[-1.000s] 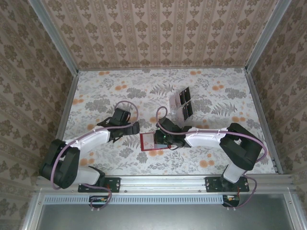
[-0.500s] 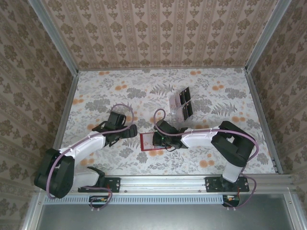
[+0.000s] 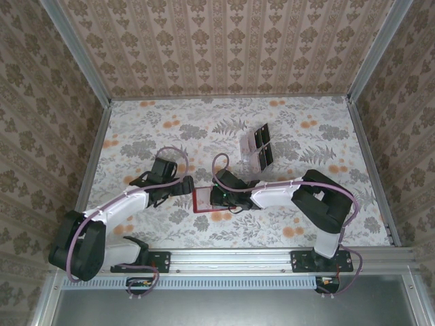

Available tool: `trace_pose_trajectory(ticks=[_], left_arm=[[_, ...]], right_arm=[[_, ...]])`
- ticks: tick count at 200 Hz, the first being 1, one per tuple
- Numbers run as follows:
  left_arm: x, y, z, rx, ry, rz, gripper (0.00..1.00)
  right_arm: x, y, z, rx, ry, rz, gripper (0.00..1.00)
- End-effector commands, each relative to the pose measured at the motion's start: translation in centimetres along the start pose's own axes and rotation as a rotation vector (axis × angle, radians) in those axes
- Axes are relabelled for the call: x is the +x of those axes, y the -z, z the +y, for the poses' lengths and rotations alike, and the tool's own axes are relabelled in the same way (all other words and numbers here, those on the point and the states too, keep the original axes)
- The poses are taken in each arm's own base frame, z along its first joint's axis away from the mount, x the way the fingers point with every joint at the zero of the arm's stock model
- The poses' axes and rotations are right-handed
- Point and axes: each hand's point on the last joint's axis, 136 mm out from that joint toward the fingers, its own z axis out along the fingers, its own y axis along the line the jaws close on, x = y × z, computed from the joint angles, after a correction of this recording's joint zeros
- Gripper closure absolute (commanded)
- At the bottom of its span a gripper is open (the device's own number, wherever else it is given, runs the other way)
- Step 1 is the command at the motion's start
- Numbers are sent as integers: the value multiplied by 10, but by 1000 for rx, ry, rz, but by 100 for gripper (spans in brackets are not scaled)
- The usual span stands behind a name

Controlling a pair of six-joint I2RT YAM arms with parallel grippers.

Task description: Put the credit cards into the card holder

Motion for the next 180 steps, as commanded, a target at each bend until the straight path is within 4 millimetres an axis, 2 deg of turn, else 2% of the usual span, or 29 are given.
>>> trace_pose_trajectory(ticks=[1, 19, 36, 52, 68, 91, 106, 180], left_arm=[[-1, 6, -3, 23, 9, 3, 0], [-3, 8, -6, 37, 6, -2, 0], [-4, 10, -8, 46, 6, -1, 0], [-2, 11, -9, 52, 5, 3, 0], [-1, 13, -9, 59, 9, 4, 0], [0, 17, -10, 69, 18, 0, 0], [1, 19, -10, 71, 24, 1, 0], [13, 19, -5, 70, 47, 23, 0]], right_arm=[[-9, 15, 18, -42, -1, -24, 92], [-20, 35, 22, -41, 19, -62, 88], [-29, 50, 18, -17, 42, -83, 71], [-33, 57, 5, 29, 66, -85, 59], [-37, 61, -10, 71, 75, -70, 55], [-41, 61, -22, 104, 100, -53, 52], [-43, 60, -23, 111, 124, -45, 52], [-48, 39, -15, 113, 172, -4, 52]])
